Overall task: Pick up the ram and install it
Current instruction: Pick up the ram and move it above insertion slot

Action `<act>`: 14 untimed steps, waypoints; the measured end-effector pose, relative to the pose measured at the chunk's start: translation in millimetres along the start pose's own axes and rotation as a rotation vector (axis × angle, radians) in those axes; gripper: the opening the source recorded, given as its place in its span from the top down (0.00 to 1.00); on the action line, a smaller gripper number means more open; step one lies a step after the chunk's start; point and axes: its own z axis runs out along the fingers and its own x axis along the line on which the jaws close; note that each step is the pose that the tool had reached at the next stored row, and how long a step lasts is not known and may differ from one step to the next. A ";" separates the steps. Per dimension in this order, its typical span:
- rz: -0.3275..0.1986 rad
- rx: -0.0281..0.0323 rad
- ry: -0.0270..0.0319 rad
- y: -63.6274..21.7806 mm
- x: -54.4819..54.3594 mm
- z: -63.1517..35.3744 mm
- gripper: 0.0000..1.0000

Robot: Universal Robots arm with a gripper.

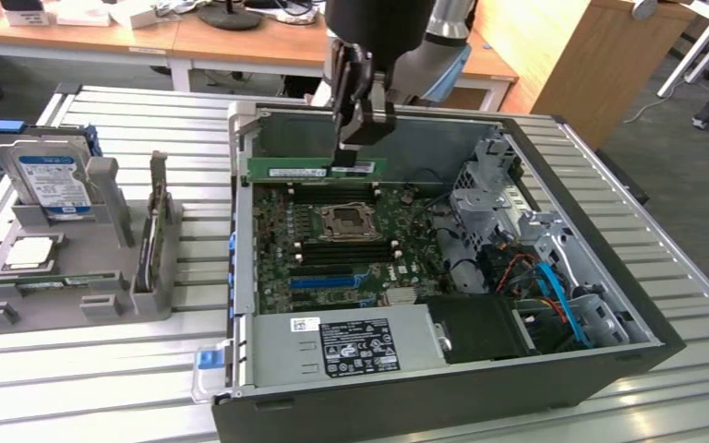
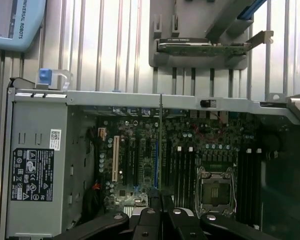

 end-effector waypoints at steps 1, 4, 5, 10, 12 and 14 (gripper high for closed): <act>0.000 0.0000 0.0001 -3.2 0.1 -0.2 0.88; 0.000 0.0000 0.0000 -12.7 0.3 -0.5 0.88; 0.000 0.0000 0.0000 -15.6 0.3 -0.6 0.88; 0.000 -0.0001 0.0000 -32.7 0.7 -1.4 0.88; 0.000 -0.0001 0.0001 -39.5 0.9 -1.7 0.88; 0.000 -0.0001 0.0000 -45.4 1.0 -1.9 0.88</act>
